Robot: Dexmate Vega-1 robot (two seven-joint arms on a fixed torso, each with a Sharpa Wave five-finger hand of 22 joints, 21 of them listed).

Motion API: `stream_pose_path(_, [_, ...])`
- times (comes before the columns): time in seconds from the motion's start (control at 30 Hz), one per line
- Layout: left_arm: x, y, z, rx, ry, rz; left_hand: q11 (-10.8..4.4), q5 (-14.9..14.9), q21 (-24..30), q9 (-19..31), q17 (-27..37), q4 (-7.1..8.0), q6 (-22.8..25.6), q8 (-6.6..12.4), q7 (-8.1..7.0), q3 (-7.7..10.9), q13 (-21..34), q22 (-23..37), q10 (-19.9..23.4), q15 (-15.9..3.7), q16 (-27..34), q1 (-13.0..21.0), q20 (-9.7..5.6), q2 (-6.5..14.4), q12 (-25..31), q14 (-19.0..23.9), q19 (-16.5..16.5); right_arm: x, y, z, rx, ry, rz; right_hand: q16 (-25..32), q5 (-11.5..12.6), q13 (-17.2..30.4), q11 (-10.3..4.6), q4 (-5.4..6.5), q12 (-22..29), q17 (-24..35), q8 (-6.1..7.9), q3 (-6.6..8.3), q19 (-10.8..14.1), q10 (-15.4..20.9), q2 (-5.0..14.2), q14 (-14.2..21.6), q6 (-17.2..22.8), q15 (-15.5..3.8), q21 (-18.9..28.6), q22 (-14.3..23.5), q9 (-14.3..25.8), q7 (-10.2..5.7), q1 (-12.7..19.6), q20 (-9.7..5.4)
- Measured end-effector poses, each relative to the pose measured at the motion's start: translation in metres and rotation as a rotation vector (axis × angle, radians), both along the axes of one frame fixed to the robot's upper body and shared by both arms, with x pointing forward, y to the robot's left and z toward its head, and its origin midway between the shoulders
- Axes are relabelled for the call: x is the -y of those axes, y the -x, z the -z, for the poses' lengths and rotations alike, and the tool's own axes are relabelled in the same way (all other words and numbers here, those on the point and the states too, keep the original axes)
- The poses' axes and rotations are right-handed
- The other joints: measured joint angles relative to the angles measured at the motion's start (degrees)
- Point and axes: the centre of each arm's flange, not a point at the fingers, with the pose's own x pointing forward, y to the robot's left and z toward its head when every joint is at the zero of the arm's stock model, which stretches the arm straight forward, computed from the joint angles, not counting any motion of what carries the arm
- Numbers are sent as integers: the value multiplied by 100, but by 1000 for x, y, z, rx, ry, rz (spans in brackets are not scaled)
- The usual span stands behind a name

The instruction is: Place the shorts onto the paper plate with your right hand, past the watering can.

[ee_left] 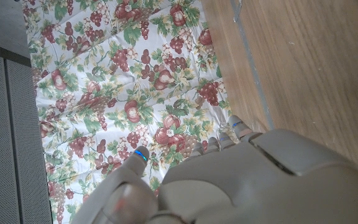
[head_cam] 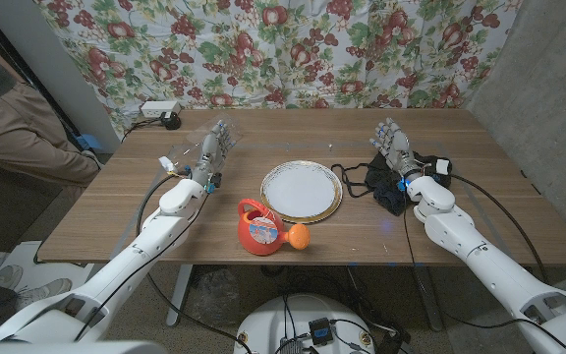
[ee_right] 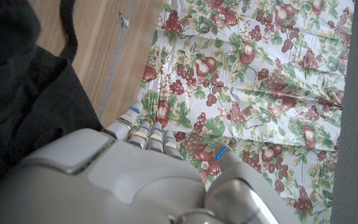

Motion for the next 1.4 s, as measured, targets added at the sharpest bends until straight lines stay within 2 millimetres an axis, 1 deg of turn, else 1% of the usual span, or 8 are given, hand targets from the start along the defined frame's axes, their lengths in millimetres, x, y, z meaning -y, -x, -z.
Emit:
stream_pose_path(0.23, [0, -1, 0, -2, -2, 1, 0, 0, 0, 0, 0, 14, 0, 0, 0, 14, 0, 0, 0, 0, 0, 0, 0, 0, 0, 0, 0, 0, 0, 0, 0, 2, 0, 0, 0, 0, 0, 0, 0, 0, 0, 0, 0, 0, -3, 0, 0, 0, 0, 0, 0, 0, -1, 0])
stream_pose_path(0.33, [0, -1, 0, -2, -2, 1, 0, 0, 0, 0, -1, 14, 1, 0, 0, 14, 0, 0, 0, 0, 0, 0, 0, 0, 0, 1, 0, 0, 0, 0, 1, 6, 2, 0, 0, 0, 26, 0, 0, 0, 0, 0, 0, 25, -3, 0, 0, 0, 0, 0, 0, 0, -1, 0])
stream_pose_path(0.43, [0, -1, 0, -2, -3, 2, 0, 0, 0, 0, -1, 14, 1, 0, 0, 14, -1, 0, 0, 0, 0, 0, 0, 0, 0, 1, 0, 0, 0, -1, 3, 8, 5, 0, 0, -1, 26, -23, 0, -1, 0, 23, 1, 26, -3, 0, 9, 0, 0, 0, 0, 8, -1, -2])
stream_pose_path(0.57, [0, -1, 0, -2, -3, 2, 0, 0, 0, -1, -1, 14, 1, 23, 0, 14, -1, -1, 1, 0, 0, 0, 0, 0, 0, 1, 0, 0, 0, -1, 5, 11, 8, 21, 0, -1, 32, -23, 0, -4, 0, 23, 30, 32, -3, 0, 31, 0, 0, 0, 0, 30, -1, -31])
stream_pose_path(0.63, [0, -1, 0, -2, -4, 4, 0, 0, 0, -1, -1, 14, 1, 23, -1, 14, -1, -1, 1, 0, 0, 0, 0, 0, 0, 1, 0, 0, 2, -4, 13, 18, 10, 21, 0, -1, 55, -23, 0, -13, 23, 23, 30, 55, -3, 2, 31, 2, 0, -1, 0, 30, -1, -31])
stream_pose_path(0.83, [1, -1, -1, -1, -5, 5, 0, 0, 0, -1, -1, 14, 1, 23, -1, 14, -1, -1, 1, 0, 0, 0, 0, 0, 0, 1, 0, 1, 3, -6, 19, 33, 27, 21, 0, -1, 72, -23, 44, -17, 23, 23, 30, 72, -26, 12, 31, 13, 0, -1, -1, 30, 22, -31])
stream_pose_path(1.0, [2, -2, -1, -3, -7, 7, 0, 0, 0, -1, -2, 14, 1, 23, -1, 13, -2, -1, 1, 0, 0, 0, 0, 0, 0, 1, 0, 1, 6, -10, 33, 57, 37, 21, 0, -1, 72, -23, 44, -17, 23, 22, 71, 72, -26, 33, 31, 33, 0, -1, -1, 30, 22, 10])
stream_pose_path(1.4, [4, -4, -1, -5, -10, 9, 0, 0, 0, -2, -2, 14, 1, 23, -1, 13, -2, -2, 1, 0, 0, 0, 0, -1, 0, 2, 0, 2, 12, -19, 61, 95, 60, 21, 32, -1, 41, -47, 44, -17, 23, 46, 70, 103, -26, 33, 53, 33, 0, -1, -1, 53, 22, 10])
